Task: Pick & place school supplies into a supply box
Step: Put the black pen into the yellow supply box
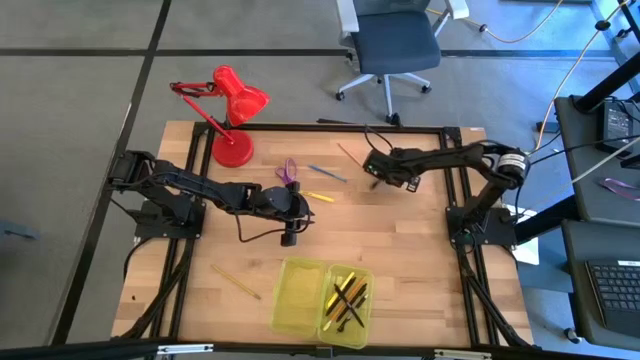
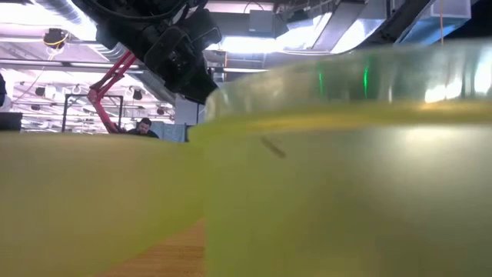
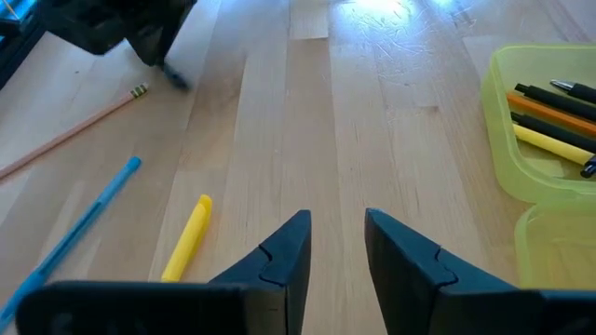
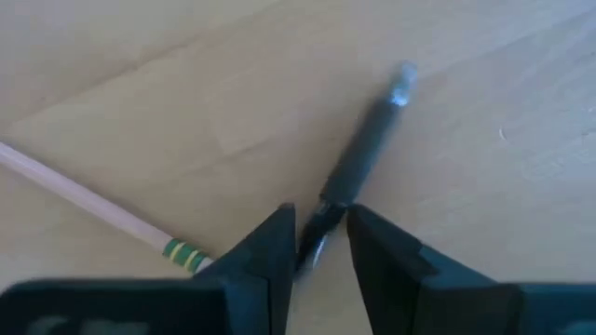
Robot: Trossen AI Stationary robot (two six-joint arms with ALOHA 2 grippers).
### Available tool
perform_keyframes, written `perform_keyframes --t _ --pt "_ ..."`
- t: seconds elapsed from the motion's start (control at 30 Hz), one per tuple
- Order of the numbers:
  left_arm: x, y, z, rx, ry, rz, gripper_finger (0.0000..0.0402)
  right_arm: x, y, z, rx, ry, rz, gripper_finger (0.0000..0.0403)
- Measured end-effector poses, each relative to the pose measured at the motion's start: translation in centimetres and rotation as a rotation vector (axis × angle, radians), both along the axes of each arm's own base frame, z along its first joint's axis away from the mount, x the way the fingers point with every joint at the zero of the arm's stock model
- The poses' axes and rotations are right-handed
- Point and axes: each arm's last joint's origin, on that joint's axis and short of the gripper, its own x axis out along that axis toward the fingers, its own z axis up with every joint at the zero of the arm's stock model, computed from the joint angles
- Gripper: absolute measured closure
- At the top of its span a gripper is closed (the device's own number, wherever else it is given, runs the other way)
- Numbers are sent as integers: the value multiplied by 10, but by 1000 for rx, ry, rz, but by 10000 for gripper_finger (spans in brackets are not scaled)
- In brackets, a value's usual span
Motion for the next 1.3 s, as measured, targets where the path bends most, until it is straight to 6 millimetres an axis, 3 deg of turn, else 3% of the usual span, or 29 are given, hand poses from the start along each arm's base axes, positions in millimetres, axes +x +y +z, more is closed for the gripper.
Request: perform_keyframes --t 0.23,0.53,1.03,1.17,1.3 --pt "0 0 0 0 3 0 308 1 0 -3 1 20 13 295" --pt "0 0 0 0 3 0 304 2 3 -4 64 92 292 295" --pt "0 0 0 -22 2 16 304 9 46 -6 113 196 536 295" --pt "0 0 0 -22 2 16 305 11 56 -6 20 259 582 295" --pt "0 0 0 -22 2 15 310 12 58 -6 -55 366 746 295"
